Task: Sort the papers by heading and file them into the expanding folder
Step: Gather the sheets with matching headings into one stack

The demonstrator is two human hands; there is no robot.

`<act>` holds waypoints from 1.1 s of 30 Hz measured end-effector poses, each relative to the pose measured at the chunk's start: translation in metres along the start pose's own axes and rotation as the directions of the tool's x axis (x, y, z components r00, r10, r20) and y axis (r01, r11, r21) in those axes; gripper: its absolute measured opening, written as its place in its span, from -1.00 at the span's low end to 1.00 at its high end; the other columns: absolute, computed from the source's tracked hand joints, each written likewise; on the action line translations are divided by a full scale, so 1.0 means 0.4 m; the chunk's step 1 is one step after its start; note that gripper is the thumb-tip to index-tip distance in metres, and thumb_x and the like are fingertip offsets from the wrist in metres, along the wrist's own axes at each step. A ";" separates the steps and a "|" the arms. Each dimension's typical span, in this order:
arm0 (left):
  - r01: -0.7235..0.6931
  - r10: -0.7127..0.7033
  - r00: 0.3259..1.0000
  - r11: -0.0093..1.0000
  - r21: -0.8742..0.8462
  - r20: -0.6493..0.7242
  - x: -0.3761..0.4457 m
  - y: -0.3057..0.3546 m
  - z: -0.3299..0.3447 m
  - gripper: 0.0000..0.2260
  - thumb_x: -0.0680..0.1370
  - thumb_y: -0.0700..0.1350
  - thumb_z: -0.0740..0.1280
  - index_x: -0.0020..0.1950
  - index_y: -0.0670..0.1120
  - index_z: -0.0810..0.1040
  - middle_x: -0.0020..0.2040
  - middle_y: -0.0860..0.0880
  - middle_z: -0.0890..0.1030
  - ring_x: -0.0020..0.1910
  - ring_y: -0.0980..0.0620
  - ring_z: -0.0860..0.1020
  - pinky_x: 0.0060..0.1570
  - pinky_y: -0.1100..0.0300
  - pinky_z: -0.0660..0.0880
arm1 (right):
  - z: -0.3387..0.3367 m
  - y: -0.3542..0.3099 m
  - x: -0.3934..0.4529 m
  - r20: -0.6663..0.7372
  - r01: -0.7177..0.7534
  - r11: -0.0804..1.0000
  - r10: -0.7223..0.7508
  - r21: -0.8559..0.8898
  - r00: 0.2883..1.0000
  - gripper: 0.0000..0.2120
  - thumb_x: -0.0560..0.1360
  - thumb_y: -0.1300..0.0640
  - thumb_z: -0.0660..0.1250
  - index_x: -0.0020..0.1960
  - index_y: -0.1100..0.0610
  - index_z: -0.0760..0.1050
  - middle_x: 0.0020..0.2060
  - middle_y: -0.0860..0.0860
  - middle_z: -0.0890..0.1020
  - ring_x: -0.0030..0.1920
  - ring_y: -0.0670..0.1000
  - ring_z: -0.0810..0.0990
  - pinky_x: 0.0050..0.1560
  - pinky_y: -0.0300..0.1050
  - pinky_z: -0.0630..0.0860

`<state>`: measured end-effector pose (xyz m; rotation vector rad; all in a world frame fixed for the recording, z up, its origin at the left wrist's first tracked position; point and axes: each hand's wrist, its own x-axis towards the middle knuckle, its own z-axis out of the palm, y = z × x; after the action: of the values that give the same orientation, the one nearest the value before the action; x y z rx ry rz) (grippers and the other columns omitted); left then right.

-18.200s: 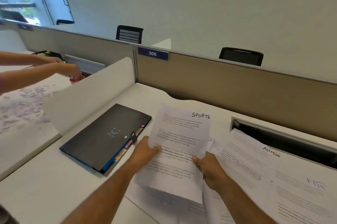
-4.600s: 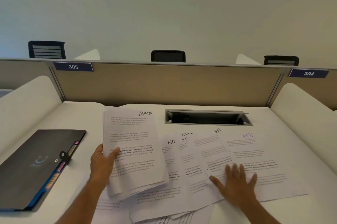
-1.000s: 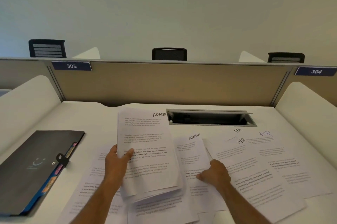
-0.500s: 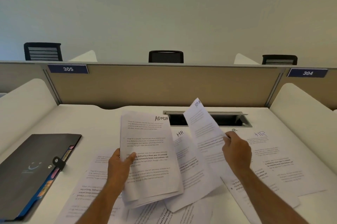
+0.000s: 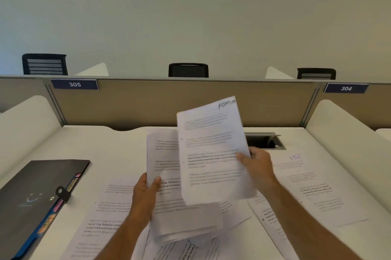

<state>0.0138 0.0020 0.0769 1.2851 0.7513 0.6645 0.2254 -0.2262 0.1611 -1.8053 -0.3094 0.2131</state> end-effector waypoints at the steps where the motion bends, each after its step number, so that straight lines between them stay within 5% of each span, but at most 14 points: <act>1: 0.011 -0.010 1.000 1.000 -0.027 0.028 -0.006 0.002 0.010 -0.87 0.61 -0.13 0.37 0.15 -0.03 0.59 -0.04 -0.08 0.74 -0.11 -0.09 0.73 -0.25 0.02 0.67 | 0.015 0.020 -0.010 0.036 -0.040 0.999 0.040 -0.005 0.999 -0.95 0.51 0.13 0.45 -0.06 0.01 0.61 -0.12 -0.01 0.73 -0.12 0.05 0.72 -0.03 0.10 0.68; 8: 0.080 -0.072 0.991 0.995 -0.061 0.111 -0.054 0.013 0.073 -0.80 0.68 -0.04 0.21 0.12 0.06 0.64 -0.01 0.01 0.74 -0.04 0.00 0.71 -0.22 0.19 0.65 | 0.095 0.102 -0.060 0.283 -0.365 0.906 0.300 0.213 0.911 -0.80 0.53 0.28 0.41 0.15 0.20 0.62 0.05 0.13 0.72 0.05 0.19 0.70 0.17 0.25 0.59; 12: -0.016 0.009 0.994 0.998 0.061 0.109 -0.067 0.035 0.078 -0.62 0.64 0.22 0.10 0.08 0.07 0.64 -0.06 0.09 0.74 -0.07 0.08 0.70 -0.22 0.30 0.60 | 0.092 0.094 -0.067 0.249 -0.198 0.977 0.172 0.084 0.953 -0.77 0.57 0.24 0.36 0.21 0.10 0.58 0.07 0.02 0.70 0.05 0.07 0.69 0.11 0.14 0.64; 17: -0.303 0.264 0.947 0.924 0.235 0.182 -0.046 0.071 0.086 -0.86 0.60 -0.08 0.37 0.14 0.09 0.50 0.01 0.13 0.67 -0.01 0.05 0.68 -0.20 0.20 0.65 | 0.087 0.045 -0.076 0.127 0.090 0.994 -0.098 0.067 0.987 -0.79 0.55 0.20 0.38 0.12 -0.06 0.51 0.00 -0.07 0.66 0.00 -0.03 0.68 -0.18 -0.20 0.66; 22: -0.361 0.336 0.931 0.905 0.225 0.139 -0.042 0.092 0.110 -0.65 0.51 0.04 0.47 0.20 0.17 0.41 0.02 0.25 0.60 0.01 0.25 0.61 -0.25 0.33 0.61 | 0.104 0.029 -0.079 0.104 0.066 0.981 -0.086 0.183 0.991 -0.54 0.46 0.27 0.48 0.23 -0.10 0.43 0.06 -0.14 0.61 0.07 -0.13 0.58 -0.15 -0.27 0.59; 26: -0.330 0.304 0.943 0.909 0.256 0.135 -0.037 0.062 0.116 -0.63 0.51 -0.04 0.47 0.16 0.25 0.38 0.04 0.22 0.58 -0.02 0.09 0.64 -0.29 0.30 0.62 | 0.128 0.052 -0.090 0.136 0.029 0.991 -0.047 0.134 0.990 -0.57 0.49 0.26 0.45 0.12 -0.19 0.39 0.01 -0.13 0.61 0.02 -0.08 0.60 -0.37 -0.35 0.56; 30: -0.242 0.196 0.967 0.909 0.339 0.165 -0.030 0.018 0.101 -0.66 0.55 -0.11 0.45 0.17 0.17 0.38 0.07 0.15 0.58 0.08 0.01 0.63 -0.30 0.38 0.58 | 0.152 0.083 -0.094 0.123 0.005 0.995 -0.017 0.099 0.992 -0.78 0.57 0.20 0.36 0.03 -0.12 0.47 -0.06 -0.09 0.65 -0.03 -0.02 0.66 -0.29 -0.28 0.59; 33: -0.225 0.072 0.964 0.733 0.642 0.256 -0.038 -0.019 0.066 -0.54 0.54 0.06 0.44 0.38 0.01 0.37 0.23 0.09 0.53 0.30 -0.02 0.52 0.03 0.32 0.54 | 0.127 0.095 -0.070 0.004 0.038 0.998 -0.039 0.045 0.999 -0.86 0.59 0.21 0.32 -0.04 -0.03 0.51 -0.15 -0.08 0.64 -0.12 -0.02 0.65 -0.34 -0.31 0.54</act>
<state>0.0258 -0.0268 0.0741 2.0695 0.7350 0.3683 0.1869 -0.1973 0.1111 -1.7537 -0.3399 0.1956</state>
